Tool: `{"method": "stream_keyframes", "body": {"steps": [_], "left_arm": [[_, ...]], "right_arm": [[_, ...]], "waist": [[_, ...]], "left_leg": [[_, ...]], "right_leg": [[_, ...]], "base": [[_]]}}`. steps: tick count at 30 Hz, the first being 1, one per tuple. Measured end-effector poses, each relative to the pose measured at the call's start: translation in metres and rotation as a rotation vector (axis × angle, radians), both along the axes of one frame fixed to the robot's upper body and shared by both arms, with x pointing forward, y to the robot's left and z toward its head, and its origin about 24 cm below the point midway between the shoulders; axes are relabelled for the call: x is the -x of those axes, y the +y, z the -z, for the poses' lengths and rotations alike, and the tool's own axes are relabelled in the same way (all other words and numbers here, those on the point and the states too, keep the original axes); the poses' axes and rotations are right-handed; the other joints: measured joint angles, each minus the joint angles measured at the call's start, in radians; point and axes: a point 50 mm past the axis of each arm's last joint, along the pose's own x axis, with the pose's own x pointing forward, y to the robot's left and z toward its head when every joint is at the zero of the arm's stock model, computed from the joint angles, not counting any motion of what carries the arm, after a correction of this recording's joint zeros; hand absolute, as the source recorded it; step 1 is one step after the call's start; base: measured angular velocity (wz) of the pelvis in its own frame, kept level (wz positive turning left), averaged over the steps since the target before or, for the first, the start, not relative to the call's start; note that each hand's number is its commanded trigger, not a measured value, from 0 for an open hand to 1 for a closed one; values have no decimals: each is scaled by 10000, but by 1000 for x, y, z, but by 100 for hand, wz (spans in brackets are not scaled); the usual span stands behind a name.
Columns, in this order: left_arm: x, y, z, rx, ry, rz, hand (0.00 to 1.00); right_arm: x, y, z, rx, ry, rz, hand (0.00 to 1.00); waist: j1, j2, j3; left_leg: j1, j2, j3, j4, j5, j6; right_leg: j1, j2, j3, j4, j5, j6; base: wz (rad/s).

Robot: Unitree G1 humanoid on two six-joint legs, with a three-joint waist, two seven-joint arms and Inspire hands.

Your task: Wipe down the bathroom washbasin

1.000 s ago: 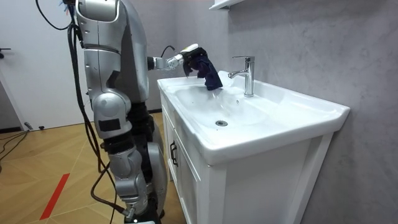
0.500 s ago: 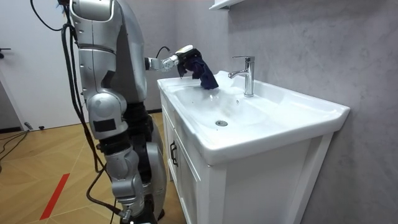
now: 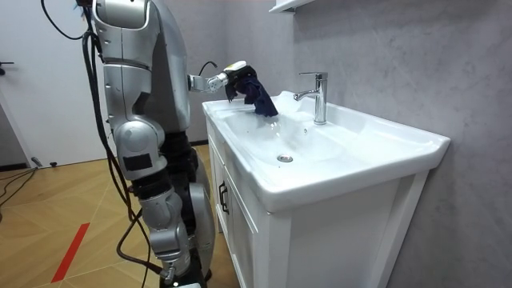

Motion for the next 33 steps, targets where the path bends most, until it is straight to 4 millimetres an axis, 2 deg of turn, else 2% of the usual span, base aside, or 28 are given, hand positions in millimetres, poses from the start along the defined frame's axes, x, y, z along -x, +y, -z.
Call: {"method": "stream_keyframes", "body": {"steps": [10, 19, 27, 31, 32, 33], "left_arm": [[12, 17, 0, -92, 8, -817, 100], [15, 18, 1, -183, -64, -900, 100], [17, 20, 2, -236, 91, -1249, 100], [23, 22, 13, -71, 505, -1479, 100], [24, 21, 15, -13, 560, -1513, 99], [26, 20, 19, 100, 694, -1587, 77]], "right_arm": [[0, -3, -1, 161, -37, 128, 0], [5, -2, -1, 95, 147, 255, 0], [7, -1, -1, -77, 167, 333, 0], [12, -1, -1, -94, 346, 465, 0], [12, -1, -1, -80, 358, 469, 0], [13, -1, -1, -51, 393, 482, 0]], "waist": [[9, -79, -49], [241, -54, -64], [245, 14, -89], [226, 60, -82], [222, 70, -77], [221, 82, -70]], "left_leg": [[-4, -3, -10, 0, 0, 0], [-6, -6, -43, 1, 0, 0], [7, -7, -51, 1, -1, 0], [114, -10, -59, 2, -1, 0], [112, -11, -59, 1, -1, 0], [111, -13, -59, 2, -1, 0]], "right_leg": [[4, 0, -7, -7, 0, 0], [8, -3, -31, -11, 0, 0], [32, -4, -46, -7, 0, 0], [147, -3, -54, -8, 1, -1], [144, -4, -54, -11, 1, -1], [140, -9, -53, -17, 0, -1]], "base": [[0], [0], [0], [0], [0], [0]]}}
